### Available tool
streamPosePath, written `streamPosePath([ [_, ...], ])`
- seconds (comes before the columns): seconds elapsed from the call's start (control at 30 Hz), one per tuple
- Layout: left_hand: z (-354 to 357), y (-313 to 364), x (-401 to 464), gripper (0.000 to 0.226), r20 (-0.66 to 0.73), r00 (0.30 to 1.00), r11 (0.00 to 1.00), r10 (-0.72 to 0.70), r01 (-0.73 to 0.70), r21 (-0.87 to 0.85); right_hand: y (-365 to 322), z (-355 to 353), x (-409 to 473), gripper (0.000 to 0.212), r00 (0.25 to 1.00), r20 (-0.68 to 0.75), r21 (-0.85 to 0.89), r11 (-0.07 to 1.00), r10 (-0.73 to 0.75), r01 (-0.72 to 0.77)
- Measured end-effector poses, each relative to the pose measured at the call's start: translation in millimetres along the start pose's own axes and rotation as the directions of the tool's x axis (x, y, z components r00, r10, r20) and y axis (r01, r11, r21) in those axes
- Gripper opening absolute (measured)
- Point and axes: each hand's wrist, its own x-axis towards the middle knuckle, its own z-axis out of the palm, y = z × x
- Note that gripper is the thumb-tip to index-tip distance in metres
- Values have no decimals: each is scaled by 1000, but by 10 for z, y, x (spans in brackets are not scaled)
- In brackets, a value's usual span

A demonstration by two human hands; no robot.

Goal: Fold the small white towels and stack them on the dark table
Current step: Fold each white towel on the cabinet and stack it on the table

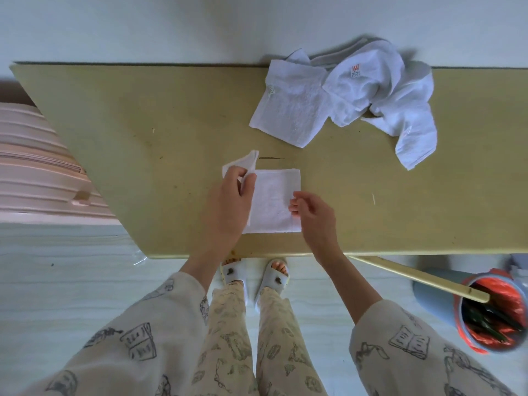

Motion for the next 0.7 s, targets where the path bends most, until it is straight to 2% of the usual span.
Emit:
streamPosePath([
  [0.27,577,154,-45,21,142,990,997,-21,9,82,63,-70,109,22,986,130,94,989,104,-116],
  [0.37,650,178,-80,22,202,979,997,-31,18,69,57,-84,139,22,982,143,119,983,120,-138],
  [0.5,696,144,-123,26,249,968,999,-40,32,36,30,-55,160,30,986,115,70,989,120,-129],
  [0.6,615,74,-192,24,196,979,998,51,-59,36,-19,-47,164,46,989,74,-8,992,130,-130],
  [0.7,483,-105,-274,28,100,970,953,223,-238,188,-51,-40,203,31,988,60,-30,990,140,-138],
])
